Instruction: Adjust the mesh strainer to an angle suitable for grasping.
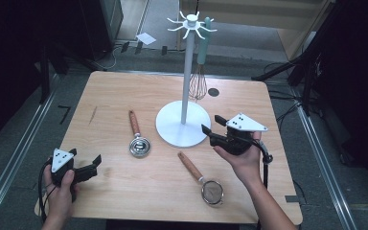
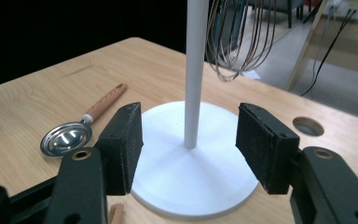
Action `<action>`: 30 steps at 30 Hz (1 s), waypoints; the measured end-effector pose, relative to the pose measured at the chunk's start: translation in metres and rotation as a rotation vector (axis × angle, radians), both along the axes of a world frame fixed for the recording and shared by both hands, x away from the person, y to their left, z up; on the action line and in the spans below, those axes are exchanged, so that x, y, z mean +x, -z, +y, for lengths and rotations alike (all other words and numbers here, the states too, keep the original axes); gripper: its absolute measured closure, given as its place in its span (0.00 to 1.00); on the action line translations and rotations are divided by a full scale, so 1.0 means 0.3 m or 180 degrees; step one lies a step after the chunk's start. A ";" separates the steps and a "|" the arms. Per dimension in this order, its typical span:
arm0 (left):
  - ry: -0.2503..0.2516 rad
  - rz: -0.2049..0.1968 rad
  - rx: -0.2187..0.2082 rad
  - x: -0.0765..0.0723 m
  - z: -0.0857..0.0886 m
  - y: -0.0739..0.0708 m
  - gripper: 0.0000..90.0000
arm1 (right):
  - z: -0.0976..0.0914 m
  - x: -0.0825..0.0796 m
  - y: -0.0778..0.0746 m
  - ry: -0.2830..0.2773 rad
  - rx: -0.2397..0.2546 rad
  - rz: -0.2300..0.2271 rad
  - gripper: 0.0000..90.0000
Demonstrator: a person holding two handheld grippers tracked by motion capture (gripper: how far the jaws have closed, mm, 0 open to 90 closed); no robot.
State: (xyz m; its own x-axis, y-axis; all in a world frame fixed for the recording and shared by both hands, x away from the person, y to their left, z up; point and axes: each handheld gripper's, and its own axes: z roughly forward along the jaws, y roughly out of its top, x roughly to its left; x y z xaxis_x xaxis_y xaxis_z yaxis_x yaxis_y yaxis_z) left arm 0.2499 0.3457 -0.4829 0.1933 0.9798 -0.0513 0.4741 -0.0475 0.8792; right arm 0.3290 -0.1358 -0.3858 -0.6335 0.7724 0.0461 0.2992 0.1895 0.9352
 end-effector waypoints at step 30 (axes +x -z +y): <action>0.0037 0.0006 0.0050 0.000 -0.004 0.000 0.07 | 0.061 -0.003 0.093 -0.0048 -0.0645 0.0767 0.55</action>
